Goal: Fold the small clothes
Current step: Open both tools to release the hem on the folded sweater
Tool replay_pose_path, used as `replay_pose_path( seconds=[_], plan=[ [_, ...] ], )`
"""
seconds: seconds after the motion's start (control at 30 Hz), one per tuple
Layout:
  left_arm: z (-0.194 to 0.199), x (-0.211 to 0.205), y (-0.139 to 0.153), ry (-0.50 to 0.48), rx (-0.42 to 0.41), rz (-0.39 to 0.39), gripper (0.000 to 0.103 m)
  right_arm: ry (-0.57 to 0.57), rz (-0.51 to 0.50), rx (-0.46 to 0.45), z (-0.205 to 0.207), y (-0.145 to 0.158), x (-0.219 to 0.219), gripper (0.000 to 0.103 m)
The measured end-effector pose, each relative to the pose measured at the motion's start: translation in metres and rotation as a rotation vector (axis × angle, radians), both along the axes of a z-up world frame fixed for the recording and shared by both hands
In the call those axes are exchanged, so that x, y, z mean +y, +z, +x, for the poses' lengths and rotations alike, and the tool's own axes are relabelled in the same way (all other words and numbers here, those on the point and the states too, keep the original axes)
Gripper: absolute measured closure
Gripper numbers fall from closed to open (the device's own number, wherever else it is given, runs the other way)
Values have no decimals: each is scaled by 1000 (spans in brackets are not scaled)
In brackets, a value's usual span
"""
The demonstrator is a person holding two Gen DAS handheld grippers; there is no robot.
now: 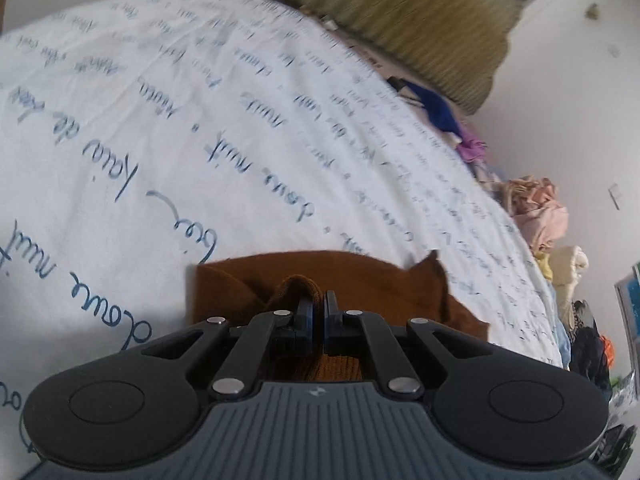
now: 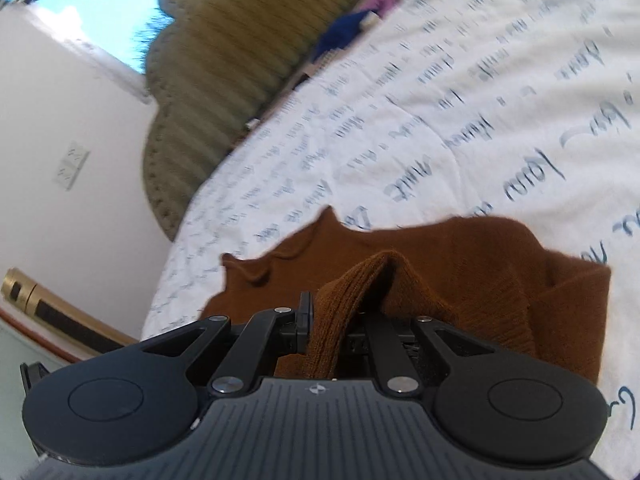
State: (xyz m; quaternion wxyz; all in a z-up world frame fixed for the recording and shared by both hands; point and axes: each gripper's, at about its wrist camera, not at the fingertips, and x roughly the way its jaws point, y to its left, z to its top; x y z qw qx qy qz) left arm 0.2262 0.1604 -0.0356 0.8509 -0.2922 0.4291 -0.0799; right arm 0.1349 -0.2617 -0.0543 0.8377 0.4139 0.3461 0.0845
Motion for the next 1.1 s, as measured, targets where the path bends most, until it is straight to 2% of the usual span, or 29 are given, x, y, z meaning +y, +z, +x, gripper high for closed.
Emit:
replay_pose_path(
  seconds=[0.03,0.1,0.2,0.27,0.37,0.5,0.57,0.63,0.8,0.93,1.1],
  plan=[
    [1,2,-3,5,13,-13,98,-6,22,12,1,-4,-2,86],
    [1,7,-5,24,23,-48,98,-18,49,17,1,-8,-6,75],
    [3,16,-6,59,34,-132,98,-16,63,13,2,-7,-7,70],
    [5,21,-8,74,48,-191,98,-9,98,11,4,-6,-9,59],
    [9,25,-14,103,77,-257,98,-4,132,5,8,-3,-11,48],
    [9,34,-22,156,89,-348,98,-25,133,1,13,-2,-14,46],
    [7,39,-22,182,74,-369,98,-46,169,-2,14,-6,-19,45],
    [5,42,-18,196,60,-350,97,-65,188,6,14,-9,-23,45],
    [-4,45,-1,189,16,-254,97,-52,128,-6,7,-1,-16,43],
    [-14,34,15,141,-26,-104,97,12,9,-52,-6,17,2,36],
    [-31,4,22,13,-54,152,93,137,-194,-68,-18,33,39,24]
  ],
)
